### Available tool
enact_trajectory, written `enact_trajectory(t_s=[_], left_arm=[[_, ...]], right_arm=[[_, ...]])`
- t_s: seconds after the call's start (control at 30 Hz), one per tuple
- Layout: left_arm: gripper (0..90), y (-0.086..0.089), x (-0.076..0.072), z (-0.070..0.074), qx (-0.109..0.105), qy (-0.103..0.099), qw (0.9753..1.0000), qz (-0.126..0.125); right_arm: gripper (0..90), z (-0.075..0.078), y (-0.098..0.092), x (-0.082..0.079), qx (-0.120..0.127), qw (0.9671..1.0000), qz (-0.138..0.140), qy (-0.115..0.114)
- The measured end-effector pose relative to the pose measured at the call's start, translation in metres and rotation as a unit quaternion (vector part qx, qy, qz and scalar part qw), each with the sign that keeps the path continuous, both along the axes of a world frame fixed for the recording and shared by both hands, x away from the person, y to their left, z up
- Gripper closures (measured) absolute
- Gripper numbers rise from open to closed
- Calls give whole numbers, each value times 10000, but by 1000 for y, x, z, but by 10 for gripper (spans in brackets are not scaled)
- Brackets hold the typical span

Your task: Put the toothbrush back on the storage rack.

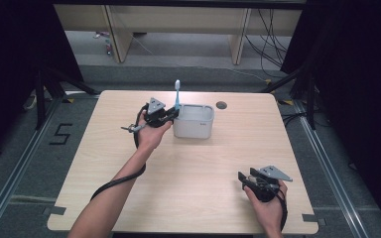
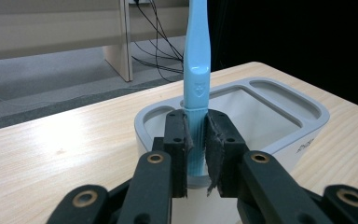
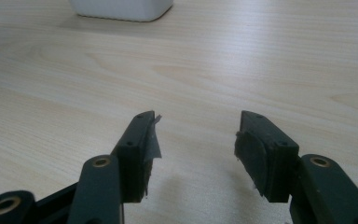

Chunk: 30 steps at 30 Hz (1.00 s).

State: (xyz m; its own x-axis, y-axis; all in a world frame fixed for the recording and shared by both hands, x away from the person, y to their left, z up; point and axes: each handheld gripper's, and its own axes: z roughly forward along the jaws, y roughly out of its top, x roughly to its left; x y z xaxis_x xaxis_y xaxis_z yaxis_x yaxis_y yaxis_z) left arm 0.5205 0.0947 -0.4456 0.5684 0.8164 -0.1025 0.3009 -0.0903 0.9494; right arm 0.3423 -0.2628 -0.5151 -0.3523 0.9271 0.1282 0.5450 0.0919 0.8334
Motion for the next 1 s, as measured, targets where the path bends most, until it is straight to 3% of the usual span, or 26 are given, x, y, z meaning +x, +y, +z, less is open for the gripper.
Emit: enact_trajectory(t_s=[0.6,1.0], left_arm=[[784,-2,0,0,99,162,9998,-29],[745,1,-2,0,75,138,9999,7]], right_arm=[[473,0,0,0,0,10000,28,-13],[472,0,0,0,3,10000,-14,-4]])
